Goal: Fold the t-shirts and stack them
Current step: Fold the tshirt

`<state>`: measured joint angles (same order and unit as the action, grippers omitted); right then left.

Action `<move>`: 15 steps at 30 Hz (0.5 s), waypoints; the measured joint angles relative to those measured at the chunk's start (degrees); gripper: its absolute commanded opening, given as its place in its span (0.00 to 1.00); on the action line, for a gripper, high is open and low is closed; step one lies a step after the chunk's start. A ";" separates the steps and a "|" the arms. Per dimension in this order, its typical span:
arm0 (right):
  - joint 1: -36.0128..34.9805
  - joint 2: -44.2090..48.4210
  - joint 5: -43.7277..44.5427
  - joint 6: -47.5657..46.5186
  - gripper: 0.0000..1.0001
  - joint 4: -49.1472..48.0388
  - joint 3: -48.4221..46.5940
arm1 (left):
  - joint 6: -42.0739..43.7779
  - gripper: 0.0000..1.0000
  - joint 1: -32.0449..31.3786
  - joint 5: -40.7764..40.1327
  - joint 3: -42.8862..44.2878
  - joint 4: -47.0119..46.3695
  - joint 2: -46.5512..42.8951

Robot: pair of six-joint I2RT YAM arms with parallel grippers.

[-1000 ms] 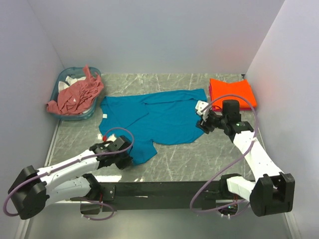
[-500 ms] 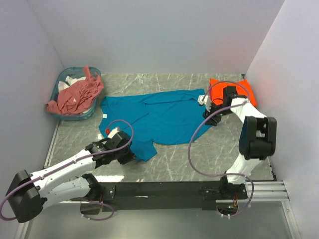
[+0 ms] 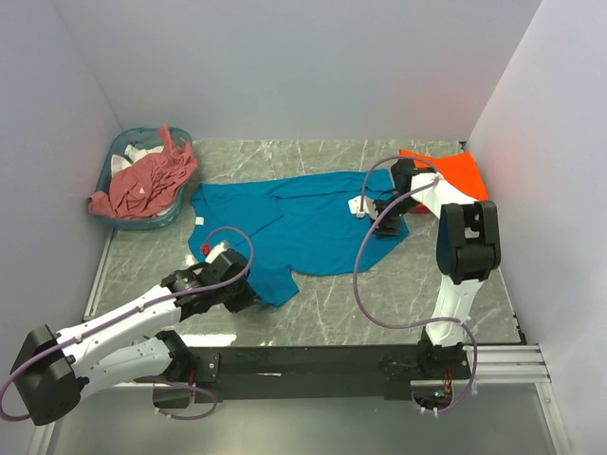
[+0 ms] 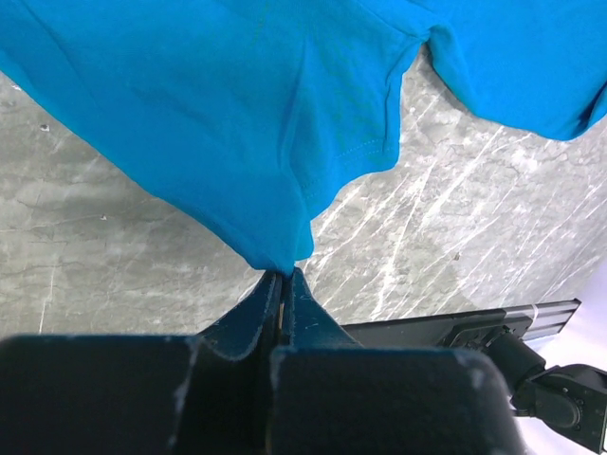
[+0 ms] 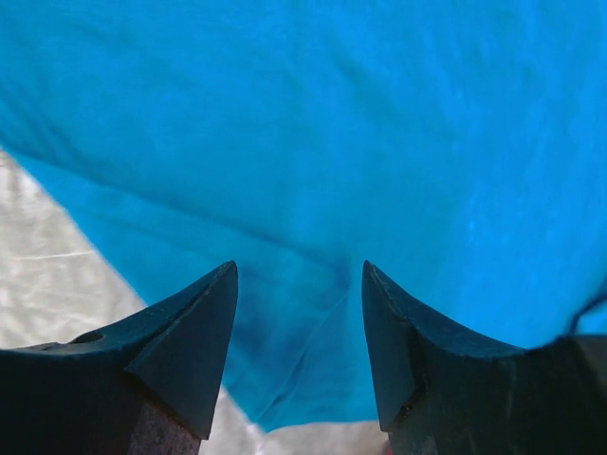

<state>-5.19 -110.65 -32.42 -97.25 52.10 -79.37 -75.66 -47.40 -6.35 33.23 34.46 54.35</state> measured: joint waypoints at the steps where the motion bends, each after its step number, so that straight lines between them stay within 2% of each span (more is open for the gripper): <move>1: -0.48 -0.87 0.57 -0.28 0.60 0.04 -0.68 | 0.00 0.00 0.00 0.04 0.00 0.00 0.02; 11: -1.05 -4.98 7.08 -2.10 0.56 0.68 -4.20 | 0.02 0.00 0.00 0.48 0.00 -0.79 0.46; 15: -1.42 -5.55 8.83 -2.64 0.49 0.98 -4.61 | 0.04 0.00 0.00 0.46 0.07 -0.76 1.29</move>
<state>-6.61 -116.20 -23.59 -99.90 53.08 -83.99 -75.61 -47.40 -5.89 33.30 33.69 55.64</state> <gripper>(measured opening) 0.531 0.013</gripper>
